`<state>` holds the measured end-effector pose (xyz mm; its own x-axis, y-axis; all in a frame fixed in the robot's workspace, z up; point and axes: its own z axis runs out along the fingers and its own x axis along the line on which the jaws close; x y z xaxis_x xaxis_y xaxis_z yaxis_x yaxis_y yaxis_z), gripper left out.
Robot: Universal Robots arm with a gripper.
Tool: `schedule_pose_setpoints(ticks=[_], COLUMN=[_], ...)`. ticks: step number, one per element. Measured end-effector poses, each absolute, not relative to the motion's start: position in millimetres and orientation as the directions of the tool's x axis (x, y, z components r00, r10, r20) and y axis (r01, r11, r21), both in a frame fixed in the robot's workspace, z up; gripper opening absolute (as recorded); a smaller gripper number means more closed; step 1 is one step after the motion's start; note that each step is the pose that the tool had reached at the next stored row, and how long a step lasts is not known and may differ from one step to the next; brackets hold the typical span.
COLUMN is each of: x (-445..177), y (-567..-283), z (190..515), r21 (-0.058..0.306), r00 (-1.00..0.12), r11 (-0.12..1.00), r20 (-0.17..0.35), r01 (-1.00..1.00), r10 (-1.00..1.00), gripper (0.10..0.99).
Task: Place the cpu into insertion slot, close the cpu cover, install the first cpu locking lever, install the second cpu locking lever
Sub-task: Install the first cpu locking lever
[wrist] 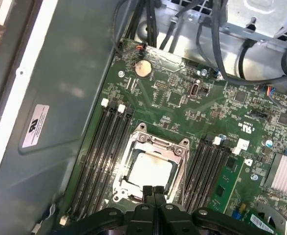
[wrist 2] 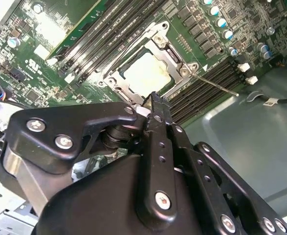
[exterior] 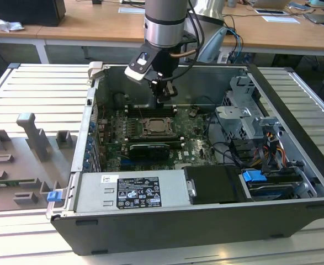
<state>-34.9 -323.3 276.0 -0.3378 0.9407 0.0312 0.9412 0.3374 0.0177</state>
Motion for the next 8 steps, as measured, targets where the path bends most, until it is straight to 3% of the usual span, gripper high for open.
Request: schedule_pose_setpoints(ticks=[8], x=[-34.9], y=[-323.3], z=[276.0], r21=[0.018], r00=[-0.444], r11=[0.443], r20=[0.031], r01=[0.896], r10=[0.896], gripper=[0.106])
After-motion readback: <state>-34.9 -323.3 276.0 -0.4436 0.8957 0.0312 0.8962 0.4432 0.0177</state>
